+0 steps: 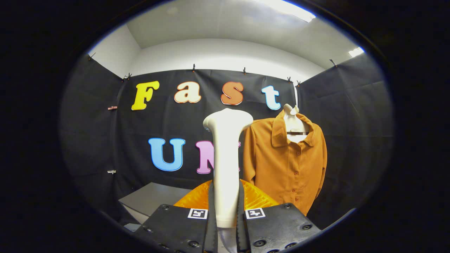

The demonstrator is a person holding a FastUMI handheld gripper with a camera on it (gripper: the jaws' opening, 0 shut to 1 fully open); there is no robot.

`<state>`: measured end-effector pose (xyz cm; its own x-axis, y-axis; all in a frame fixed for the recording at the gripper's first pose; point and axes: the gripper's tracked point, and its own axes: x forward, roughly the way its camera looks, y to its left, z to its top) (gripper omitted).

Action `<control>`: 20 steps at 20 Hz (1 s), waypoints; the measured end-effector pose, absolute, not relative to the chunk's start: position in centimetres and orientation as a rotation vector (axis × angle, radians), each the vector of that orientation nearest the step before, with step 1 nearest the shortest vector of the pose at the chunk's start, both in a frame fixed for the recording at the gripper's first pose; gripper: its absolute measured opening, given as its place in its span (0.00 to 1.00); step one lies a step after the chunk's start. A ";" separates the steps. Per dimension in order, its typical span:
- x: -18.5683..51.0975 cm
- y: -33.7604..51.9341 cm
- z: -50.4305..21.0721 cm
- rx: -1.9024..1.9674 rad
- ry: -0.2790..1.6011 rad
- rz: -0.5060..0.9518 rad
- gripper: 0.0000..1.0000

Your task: Iron the clothes twice with a garment steamer, once on the left side and once on the right side.

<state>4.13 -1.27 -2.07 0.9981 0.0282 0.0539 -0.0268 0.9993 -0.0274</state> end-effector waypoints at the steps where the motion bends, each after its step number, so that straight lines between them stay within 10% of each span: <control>1: 4.0 -2.1 -1.5 -0.031 -0.080 0.025 0.24; 20: 12.1 -15.7 -10.4 0.076 -0.005 0.014 0.24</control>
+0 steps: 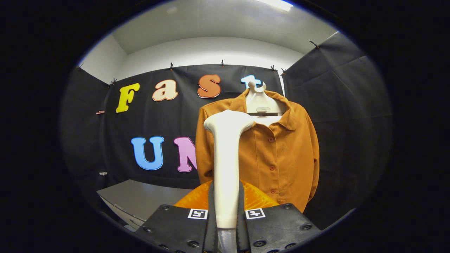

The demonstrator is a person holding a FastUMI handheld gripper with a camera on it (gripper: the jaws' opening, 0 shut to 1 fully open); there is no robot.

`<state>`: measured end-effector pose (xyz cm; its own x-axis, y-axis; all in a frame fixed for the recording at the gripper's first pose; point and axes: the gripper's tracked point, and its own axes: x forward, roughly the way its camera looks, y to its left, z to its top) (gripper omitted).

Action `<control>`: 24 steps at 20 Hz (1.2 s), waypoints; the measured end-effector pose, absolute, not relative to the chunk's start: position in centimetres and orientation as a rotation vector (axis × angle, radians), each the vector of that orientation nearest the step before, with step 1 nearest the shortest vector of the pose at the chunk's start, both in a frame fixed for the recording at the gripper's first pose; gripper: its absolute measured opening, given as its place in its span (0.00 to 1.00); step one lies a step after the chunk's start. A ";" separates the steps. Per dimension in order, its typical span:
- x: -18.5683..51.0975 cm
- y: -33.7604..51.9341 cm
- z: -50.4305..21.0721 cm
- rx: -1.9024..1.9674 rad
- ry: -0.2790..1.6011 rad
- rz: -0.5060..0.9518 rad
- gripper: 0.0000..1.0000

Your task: Iron the clothes twice with a garment steamer, once on the left side and once on the right side.

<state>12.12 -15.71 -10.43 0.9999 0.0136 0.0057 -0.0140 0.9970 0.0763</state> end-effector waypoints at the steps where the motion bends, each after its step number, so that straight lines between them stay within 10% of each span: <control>1: 12.6 -16.0 -11.3 0.086 0.005 0.013 0.24; 24: 7.1 -18.4 -30.1 0.072 0.404 -0.064 0.25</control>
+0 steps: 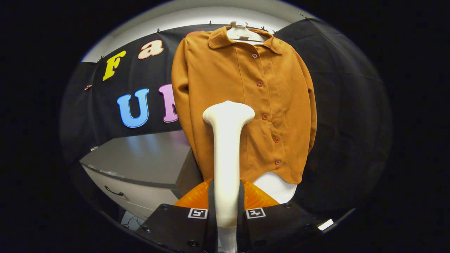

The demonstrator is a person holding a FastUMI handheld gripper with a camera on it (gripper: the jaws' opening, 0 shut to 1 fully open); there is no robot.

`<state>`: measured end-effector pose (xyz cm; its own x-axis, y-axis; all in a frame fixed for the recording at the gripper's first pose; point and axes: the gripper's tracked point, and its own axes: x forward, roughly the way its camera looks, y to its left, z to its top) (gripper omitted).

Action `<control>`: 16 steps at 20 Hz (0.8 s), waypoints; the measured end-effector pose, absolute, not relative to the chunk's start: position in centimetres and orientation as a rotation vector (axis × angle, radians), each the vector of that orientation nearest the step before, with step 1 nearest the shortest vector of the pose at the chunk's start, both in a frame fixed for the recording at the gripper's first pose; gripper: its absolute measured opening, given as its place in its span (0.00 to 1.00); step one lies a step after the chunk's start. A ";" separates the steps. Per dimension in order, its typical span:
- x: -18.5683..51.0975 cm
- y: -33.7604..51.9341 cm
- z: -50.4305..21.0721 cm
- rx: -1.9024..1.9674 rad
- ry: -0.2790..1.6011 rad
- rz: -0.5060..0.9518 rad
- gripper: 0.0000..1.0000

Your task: Iron the clothes twice with a garment steamer, once on the left side and once on the right side.

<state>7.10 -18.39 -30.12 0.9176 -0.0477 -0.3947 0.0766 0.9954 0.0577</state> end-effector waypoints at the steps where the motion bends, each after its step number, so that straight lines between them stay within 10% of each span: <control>1: 6.6 -18.6 -31.1 0.082 0.428 -0.071 0.25; 16: -0.3 -19.5 -41.8 0.121 0.702 -0.099 0.25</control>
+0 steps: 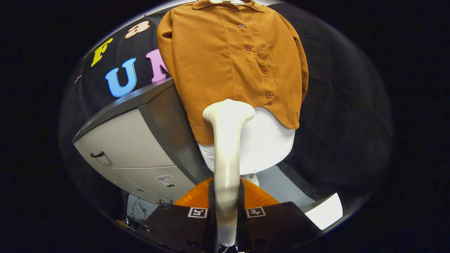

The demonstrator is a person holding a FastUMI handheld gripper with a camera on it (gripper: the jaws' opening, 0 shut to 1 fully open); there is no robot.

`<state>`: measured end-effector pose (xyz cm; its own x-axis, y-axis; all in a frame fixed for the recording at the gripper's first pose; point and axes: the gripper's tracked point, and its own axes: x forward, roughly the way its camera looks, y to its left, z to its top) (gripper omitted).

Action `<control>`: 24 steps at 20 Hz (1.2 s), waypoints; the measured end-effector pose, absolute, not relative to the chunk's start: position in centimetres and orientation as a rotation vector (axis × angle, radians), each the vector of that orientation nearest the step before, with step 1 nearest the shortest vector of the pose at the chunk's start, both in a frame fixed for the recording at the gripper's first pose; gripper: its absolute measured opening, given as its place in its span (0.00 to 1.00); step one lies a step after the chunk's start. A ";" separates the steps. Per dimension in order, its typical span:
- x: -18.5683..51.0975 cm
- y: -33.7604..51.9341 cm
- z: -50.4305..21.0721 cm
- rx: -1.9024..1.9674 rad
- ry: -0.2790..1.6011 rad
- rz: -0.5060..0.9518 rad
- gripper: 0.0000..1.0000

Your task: Iron the clothes twice with a garment steamer, once on the left side and once on the right side.

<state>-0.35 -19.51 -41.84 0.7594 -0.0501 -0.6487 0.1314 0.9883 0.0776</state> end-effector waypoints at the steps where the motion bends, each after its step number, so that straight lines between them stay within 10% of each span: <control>1: -0.9 -19.5 -41.8 0.118 0.702 -0.092 0.25; 24: 5.1 -24.8 -8.8 0.044 0.052 -0.067 0.24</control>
